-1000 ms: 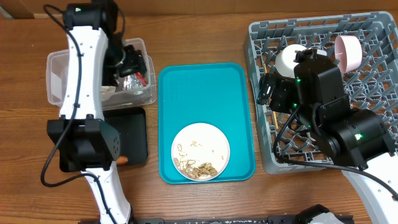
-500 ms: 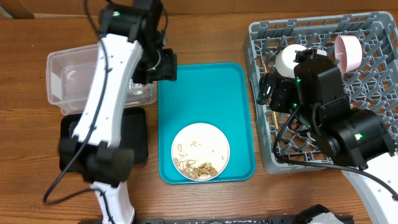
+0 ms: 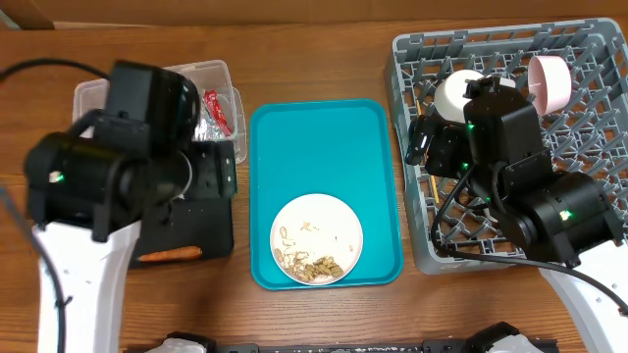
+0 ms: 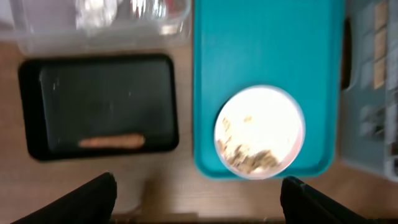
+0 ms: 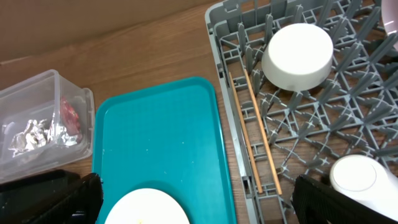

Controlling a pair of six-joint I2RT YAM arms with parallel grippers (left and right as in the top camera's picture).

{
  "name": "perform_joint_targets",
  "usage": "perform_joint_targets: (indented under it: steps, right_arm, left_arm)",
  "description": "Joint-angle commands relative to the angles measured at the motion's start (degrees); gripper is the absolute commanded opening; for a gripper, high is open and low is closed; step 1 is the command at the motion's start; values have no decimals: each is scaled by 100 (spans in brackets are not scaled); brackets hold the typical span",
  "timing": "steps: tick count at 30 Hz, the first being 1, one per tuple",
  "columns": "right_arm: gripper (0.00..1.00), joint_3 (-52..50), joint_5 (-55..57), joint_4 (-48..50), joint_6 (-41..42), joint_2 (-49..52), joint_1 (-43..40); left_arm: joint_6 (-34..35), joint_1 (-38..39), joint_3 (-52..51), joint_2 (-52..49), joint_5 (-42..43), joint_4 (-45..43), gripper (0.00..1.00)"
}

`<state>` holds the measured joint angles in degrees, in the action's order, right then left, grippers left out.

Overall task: Sort waste into correct bins and load items into the dishwasher
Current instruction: 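Carry the red wrapper into the clear container and release it, then move the left gripper to the white plate and pinch its rim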

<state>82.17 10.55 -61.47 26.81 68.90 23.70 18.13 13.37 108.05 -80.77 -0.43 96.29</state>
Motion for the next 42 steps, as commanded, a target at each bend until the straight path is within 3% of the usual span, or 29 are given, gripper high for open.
perform_joint_targets:
  steps: [1,6,11,14,16,17,21,27,32,35,42]
  right_arm:
    - [100,33,55,24,26,-11,-11]
    - [100,33,55,24,26,-11,-11]
    - [100,33,55,24,26,-11,-11]
    - [100,33,55,24,26,-11,-11]
    - [100,33,55,24,26,-11,-11]
    - [100,33,55,24,26,-11,-11]
    - [100,33,55,24,26,-11,-11]
    - [100,33,55,24,26,-11,-11]
    - [100,33,52,24,26,-11,-11]
    - [100,33,55,24,26,-11,-11]
    - [100,33,55,24,26,-11,-11]
  left_arm:
    - [-42,4,-901,-129,262,-249,84]
    - [-295,323,-2337,-162,1204,-1561,73]
    - [-208,824,-3451,-332,1169,-2852,69]
    - [92,1023,-3939,-595,697,-3377,55]
    - [234,1084,-4227,-861,306,-3711,40]
    - [291,1084,-4345,-1003,144,-3882,39]
    - [330,992,-4627,-1641,-107,-4535,52]
    - [144,946,-4640,-2542,260,-5040,47]
    - [140,942,-4640,-2802,494,-5139,18]
    - [138,940,-4623,-2798,490,-5180,5]
    - [181,684,-4299,-2798,433,-5209,5]
